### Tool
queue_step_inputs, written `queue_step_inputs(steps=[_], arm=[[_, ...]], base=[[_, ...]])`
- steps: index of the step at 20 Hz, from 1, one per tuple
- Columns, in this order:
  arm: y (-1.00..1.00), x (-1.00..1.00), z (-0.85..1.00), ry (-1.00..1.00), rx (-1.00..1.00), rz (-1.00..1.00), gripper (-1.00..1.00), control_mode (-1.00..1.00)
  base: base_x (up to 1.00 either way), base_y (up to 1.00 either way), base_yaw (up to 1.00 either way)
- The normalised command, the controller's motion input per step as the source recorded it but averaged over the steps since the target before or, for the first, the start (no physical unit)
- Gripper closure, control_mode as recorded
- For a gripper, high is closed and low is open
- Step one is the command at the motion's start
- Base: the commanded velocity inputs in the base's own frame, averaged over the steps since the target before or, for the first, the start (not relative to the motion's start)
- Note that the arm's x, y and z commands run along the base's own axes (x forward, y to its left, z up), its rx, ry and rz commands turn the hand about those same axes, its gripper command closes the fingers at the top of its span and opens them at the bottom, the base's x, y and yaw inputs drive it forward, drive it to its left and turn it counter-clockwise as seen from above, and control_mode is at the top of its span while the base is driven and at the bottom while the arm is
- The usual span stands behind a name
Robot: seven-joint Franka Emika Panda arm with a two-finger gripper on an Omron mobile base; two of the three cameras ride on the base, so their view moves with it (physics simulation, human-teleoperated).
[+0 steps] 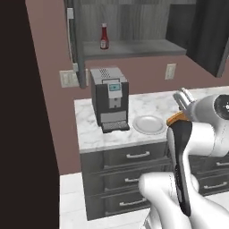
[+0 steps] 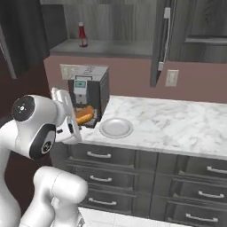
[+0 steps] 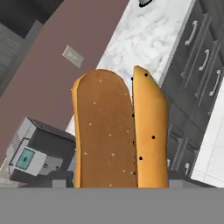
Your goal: Move the hot dog bun to the plate on the dining table and place the condiment next to that plate. Then navigate to the fridge and take the sausage and place it on the plate as well.
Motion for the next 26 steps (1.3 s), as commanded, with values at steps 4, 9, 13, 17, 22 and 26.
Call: queue_step_inputs(steps=[4,9,13,17,22,26], arm=[[0.0,0.0,0.0,0.0,0.0,0.0,1.0,1.0],[0.0,0.0,0.0,0.0,0.0,0.0,1.0,1.0],[0.0,0.0,0.0,0.0,0.0,0.0,1.0,1.0],[0.0,0.0,0.0,0.0,0.0,0.0,1.0,1.0],[0.0,0.0,0.0,0.0,0.0,0.0,1.0,1.0],[0.0,0.0,0.0,0.0,0.0,0.0,1.0,1.0]], base=[[-0.73,0.22,-0.42],[-0.48,0.05,-0.68],[-0.23,0.01,-0.88],[-0.02,0.0,-0.99],[0.0,0.0,-1.0],[0.0,0.0,-1.0]])
